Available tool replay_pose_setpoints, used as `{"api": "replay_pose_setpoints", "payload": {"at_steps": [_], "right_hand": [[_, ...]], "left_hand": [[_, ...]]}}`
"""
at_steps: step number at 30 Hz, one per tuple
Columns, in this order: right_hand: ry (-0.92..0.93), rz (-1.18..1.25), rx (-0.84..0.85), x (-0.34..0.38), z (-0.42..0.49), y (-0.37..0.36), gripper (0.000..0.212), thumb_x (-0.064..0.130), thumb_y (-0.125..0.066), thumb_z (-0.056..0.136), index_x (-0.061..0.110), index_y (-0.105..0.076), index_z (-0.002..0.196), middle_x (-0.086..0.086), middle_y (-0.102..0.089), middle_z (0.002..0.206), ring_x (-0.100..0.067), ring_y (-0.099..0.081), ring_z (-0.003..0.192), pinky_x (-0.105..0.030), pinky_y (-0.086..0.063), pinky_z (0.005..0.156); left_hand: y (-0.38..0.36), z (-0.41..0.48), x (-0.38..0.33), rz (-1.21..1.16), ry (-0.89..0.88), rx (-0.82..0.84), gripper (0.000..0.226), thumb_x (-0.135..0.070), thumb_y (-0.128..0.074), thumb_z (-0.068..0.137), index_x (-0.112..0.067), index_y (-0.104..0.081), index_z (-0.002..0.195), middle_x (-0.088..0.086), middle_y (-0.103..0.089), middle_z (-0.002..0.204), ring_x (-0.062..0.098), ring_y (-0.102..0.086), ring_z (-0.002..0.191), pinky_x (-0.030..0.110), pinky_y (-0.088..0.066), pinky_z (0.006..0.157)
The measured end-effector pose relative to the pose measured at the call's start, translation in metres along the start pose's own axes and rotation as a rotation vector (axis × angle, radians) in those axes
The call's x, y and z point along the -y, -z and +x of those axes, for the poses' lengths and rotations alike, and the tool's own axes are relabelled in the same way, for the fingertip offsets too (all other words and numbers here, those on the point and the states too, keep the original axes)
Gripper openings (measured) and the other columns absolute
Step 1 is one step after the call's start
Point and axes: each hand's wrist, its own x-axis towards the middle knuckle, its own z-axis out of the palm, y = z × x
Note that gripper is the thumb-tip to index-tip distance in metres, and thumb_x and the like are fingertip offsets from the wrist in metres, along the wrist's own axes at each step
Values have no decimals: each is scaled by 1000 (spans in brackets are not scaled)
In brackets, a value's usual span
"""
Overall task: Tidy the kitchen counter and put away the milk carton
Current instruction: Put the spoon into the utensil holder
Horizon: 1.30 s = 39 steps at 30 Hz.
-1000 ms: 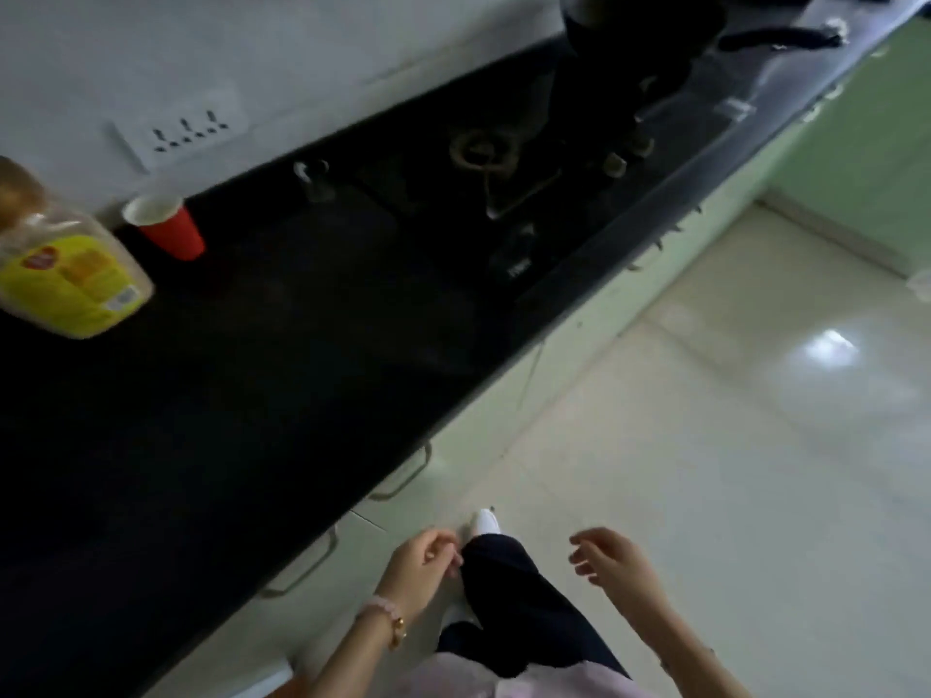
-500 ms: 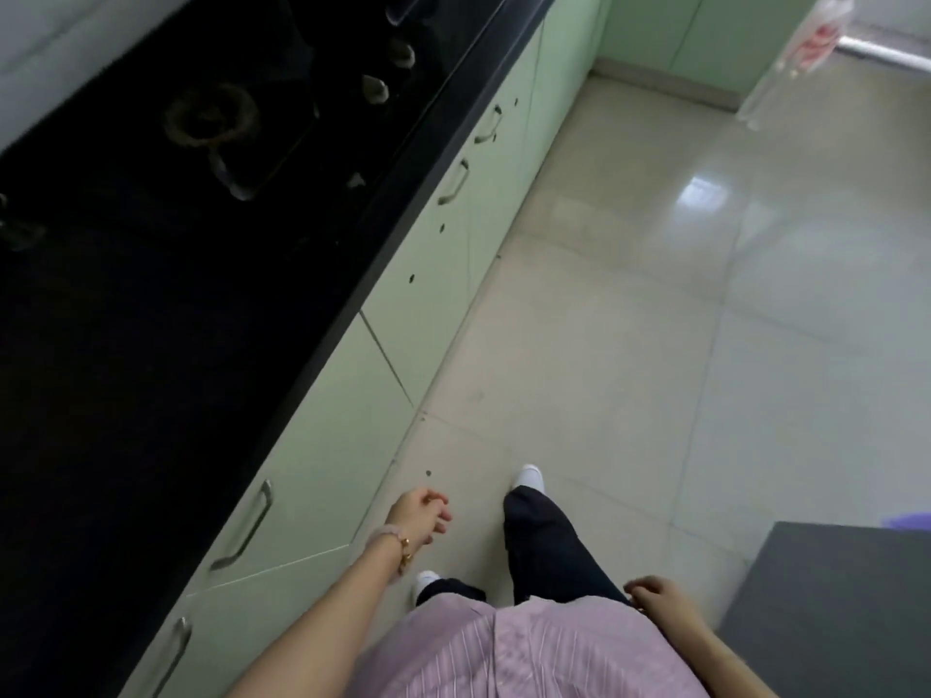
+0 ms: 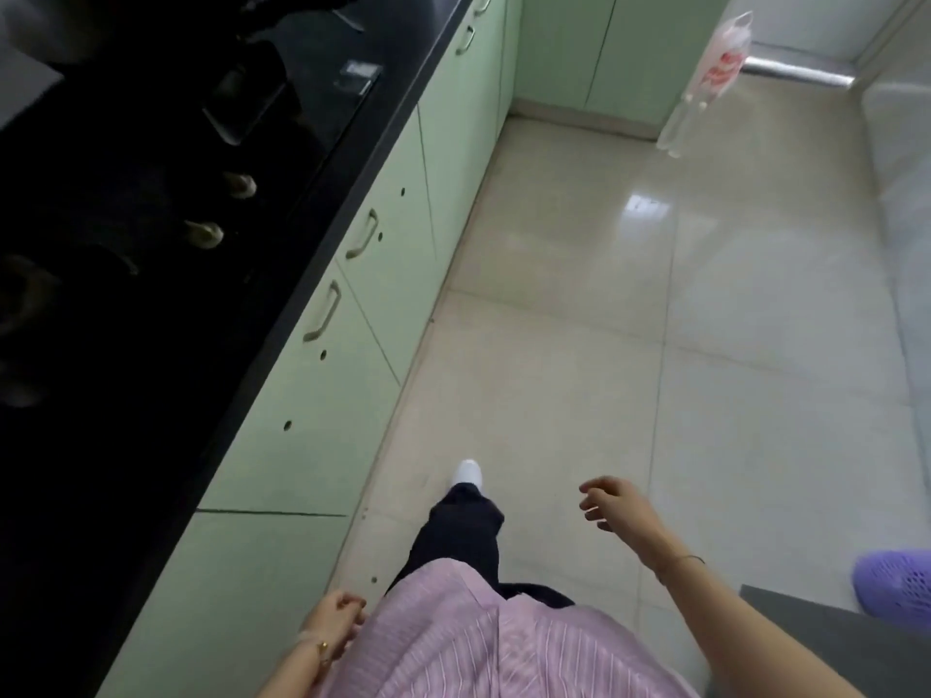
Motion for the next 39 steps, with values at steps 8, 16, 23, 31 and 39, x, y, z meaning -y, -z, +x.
{"api": "replay_pose_setpoints", "payload": {"at_steps": [8, 16, 23, 31, 39], "right_hand": [[-235, 61, -57, 20, 81, 62, 22, 2, -40, 88, 6, -61, 90, -11, -63, 75, -19, -55, 61, -24, -38, 55], [-357, 129, -145, 89, 170, 156, 21, -7, -41, 89, -2, -59, 80, -12, -56, 56, -9, -47, 28, -14, -32, 31], [-240, 123, -104, 232, 276, 212, 22, 2, -38, 91, 7, -58, 84, -9, -56, 69, -17, -48, 55, -23, -34, 50], [96, -86, 62, 455, 439, 276, 23, 1, -41, 87, 10, -63, 85, -8, -64, 74, -19, -56, 62, -25, -40, 57], [421, -400, 253, 655, 525, 289, 23, 2, -47, 84, 11, -68, 89, -7, -69, 77, -18, -62, 66, -28, -46, 64]], "left_hand": [[3, 84, -160, 182, 0, 29, 33, -2, -56, 84, -16, -59, 55, -1, -58, 55, 15, -54, 57, 21, -45, 60], [-20, 124, -475, 108, -302, 182, 24, -2, -37, 91, -16, -48, 76, 2, -54, 66, 10, -48, 48, 17, -29, 40], [-30, 151, -626, 14, -391, 163, 27, -2, -36, 92, -19, -48, 74, 0, -56, 67, 7, -51, 48, 16, -32, 43], [-17, 213, -617, -188, 9, -136, 24, -2, -47, 87, -9, -57, 67, 6, -59, 52, 19, -51, 44, 21, -39, 47], [-13, 189, -735, -457, 15, -248, 17, -3, -49, 88, -6, -63, 79, 8, -66, 65, 22, -57, 57, 27, -45, 57]]}}
